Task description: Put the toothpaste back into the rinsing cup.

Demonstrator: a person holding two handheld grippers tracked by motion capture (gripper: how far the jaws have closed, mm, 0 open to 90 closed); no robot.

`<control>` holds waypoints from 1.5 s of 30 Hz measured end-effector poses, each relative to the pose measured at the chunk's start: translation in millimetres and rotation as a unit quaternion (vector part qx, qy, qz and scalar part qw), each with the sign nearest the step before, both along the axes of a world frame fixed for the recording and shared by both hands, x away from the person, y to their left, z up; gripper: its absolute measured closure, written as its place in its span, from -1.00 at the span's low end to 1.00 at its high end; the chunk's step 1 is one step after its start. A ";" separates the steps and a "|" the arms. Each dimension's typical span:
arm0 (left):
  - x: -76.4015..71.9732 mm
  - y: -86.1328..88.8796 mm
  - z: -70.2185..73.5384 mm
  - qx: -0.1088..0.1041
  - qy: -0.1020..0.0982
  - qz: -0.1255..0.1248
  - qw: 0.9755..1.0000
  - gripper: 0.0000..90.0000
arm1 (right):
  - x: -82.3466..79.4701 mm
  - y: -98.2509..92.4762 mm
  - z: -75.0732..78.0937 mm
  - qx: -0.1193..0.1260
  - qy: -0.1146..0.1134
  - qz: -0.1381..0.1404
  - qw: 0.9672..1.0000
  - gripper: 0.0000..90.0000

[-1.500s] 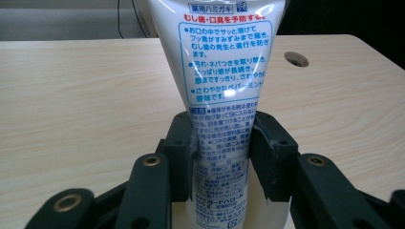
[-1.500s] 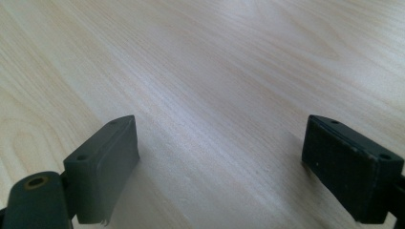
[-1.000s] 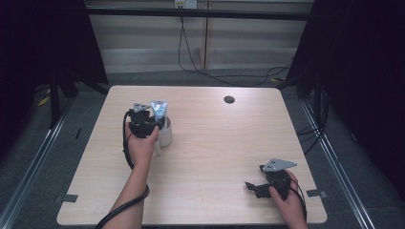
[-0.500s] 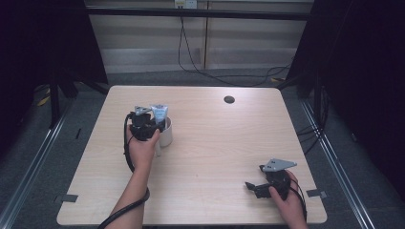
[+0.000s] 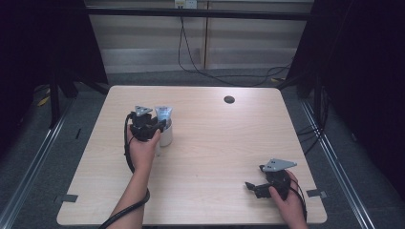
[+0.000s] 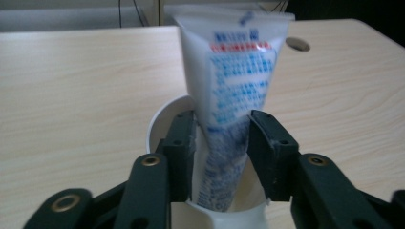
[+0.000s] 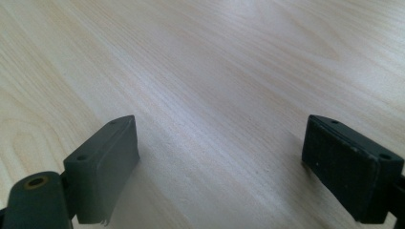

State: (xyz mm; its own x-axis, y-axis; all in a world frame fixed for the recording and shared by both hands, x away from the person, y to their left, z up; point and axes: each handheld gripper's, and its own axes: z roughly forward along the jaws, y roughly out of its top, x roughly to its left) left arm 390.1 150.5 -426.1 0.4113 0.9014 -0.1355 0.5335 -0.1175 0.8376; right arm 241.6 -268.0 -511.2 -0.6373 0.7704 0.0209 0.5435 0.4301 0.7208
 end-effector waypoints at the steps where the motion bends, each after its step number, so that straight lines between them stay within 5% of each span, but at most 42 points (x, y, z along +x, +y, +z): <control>1: 0.1 -0.6 2.6 0.004 0.000 0.000 1.000 0.38 | 0.0 0.0 0.0 0.000 0.000 0.000 1.000 -0.74; 7: -0.2 -2.2 8.6 0.010 0.008 0.001 1.000 0.27 | -0.1 0.0 0.1 -0.001 0.000 -0.001 1.000 -0.74; 17: 0.0 2.0 3.5 0.003 0.012 0.006 1.000 -0.23 | 0.0 0.0 0.0 0.000 0.000 0.000 1.000 -0.74; 45: -2.4 2.5 3.9 0.010 0.024 -0.005 1.000 -0.62 | 0.0 0.0 0.0 0.000 0.000 0.000 1.000 -0.74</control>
State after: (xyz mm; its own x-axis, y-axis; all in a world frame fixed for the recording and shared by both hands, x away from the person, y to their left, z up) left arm 387.6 153.0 -422.2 0.4134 0.9001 -0.1376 0.5716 -0.1389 0.8087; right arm 241.5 -268.0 -511.2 -0.6373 0.7703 0.0207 0.5436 0.4304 0.7206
